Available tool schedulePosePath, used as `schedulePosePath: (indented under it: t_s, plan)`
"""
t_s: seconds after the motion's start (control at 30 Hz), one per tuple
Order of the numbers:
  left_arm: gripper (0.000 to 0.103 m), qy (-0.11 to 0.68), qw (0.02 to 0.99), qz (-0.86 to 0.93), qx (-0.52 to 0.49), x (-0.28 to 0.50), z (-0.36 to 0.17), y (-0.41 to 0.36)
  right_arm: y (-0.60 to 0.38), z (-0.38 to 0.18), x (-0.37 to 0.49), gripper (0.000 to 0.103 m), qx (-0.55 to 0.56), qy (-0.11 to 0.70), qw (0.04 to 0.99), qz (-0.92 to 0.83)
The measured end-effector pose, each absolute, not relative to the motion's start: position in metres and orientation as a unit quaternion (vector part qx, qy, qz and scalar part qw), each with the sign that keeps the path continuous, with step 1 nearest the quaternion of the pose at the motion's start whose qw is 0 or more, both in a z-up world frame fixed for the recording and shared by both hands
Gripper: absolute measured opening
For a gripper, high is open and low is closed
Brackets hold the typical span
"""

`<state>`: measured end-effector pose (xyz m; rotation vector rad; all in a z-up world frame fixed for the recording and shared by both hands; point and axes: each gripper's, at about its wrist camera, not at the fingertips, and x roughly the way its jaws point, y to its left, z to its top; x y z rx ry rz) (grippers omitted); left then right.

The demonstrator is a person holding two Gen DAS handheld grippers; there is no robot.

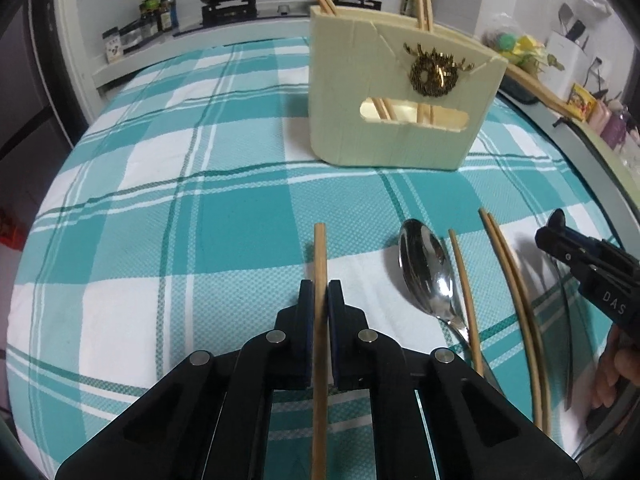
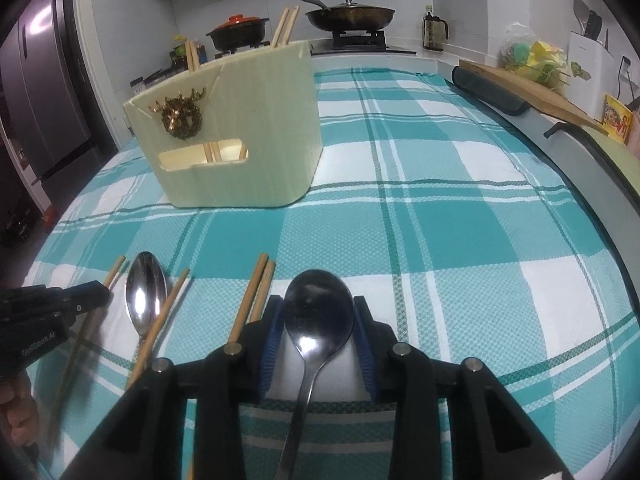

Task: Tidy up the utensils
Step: 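Carry the chopstick and spoon over the cream box and open both grippers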

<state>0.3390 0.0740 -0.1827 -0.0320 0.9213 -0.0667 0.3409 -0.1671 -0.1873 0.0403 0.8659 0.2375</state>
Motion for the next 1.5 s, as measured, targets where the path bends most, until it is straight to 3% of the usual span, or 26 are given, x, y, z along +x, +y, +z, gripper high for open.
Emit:
schedulePosePath:
  t_s: [0.5, 0.77, 1.0, 1.5]
  plan:
    - [0.005, 0.31, 0.947, -0.046, -0.075, 0.263, -0.077, 0.105, -0.187, -0.088, 0.263, 0.034, 0.03, 0.279, 0.944, 0.174]
    - [0.005, 0.288, 0.953, -0.046, -0.083, 0.248, -0.064, 0.109, -0.188, -0.07, 0.247, 0.031, 0.027, 0.255, 0.951, 0.171]
    - [0.005, 0.287, 0.952, -0.041, -0.095, 0.25, -0.066, 0.114, -0.191, -0.077, 0.256, 0.01, 0.021, 0.275, 0.947, 0.163]
    - [0.005, 0.252, 0.958, -0.051, -0.123, 0.259, -0.044, 0.128, -0.187, -0.042, 0.246, 0.008, -0.02, 0.239, 0.959, 0.15]
